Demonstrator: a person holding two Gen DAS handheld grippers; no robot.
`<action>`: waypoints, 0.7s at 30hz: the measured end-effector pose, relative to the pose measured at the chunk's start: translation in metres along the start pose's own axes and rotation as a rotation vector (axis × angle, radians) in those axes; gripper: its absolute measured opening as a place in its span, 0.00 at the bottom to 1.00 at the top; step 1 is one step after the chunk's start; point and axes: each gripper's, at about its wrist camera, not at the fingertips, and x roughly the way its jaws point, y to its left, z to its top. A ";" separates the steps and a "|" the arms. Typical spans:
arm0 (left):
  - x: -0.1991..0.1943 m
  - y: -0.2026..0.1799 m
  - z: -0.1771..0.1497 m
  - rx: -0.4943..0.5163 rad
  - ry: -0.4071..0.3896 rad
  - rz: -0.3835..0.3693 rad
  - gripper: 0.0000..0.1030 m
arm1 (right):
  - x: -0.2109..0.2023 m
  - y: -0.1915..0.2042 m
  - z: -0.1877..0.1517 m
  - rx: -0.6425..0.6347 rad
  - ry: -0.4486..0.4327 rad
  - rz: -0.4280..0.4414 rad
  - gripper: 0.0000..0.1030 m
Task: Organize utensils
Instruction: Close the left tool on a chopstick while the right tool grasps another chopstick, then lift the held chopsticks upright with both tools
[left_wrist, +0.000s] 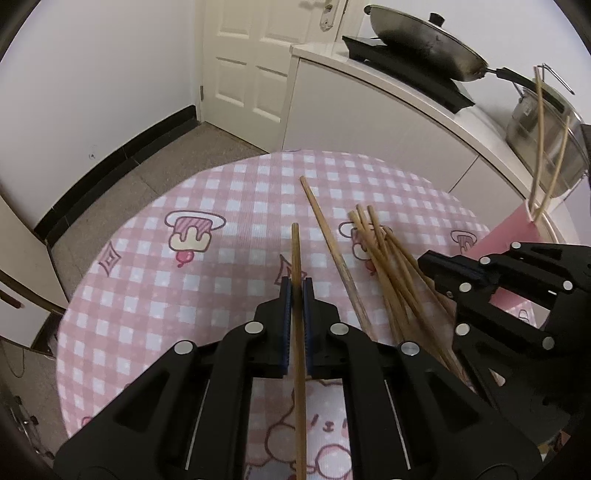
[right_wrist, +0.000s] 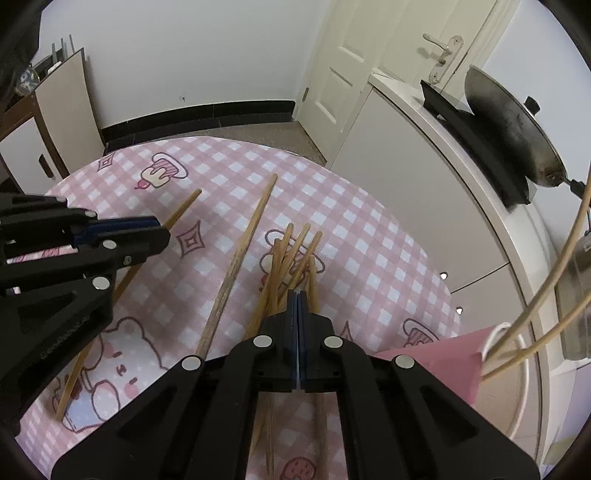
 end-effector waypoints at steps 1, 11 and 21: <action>-0.003 0.000 0.000 0.002 0.000 0.003 0.06 | 0.003 0.001 -0.001 0.003 0.027 0.017 0.00; -0.005 0.005 -0.001 -0.015 -0.004 0.019 0.06 | 0.009 -0.004 0.004 0.079 0.035 0.088 0.00; 0.005 0.007 0.000 -0.015 0.012 0.003 0.06 | 0.028 -0.002 0.006 0.073 0.079 0.078 0.04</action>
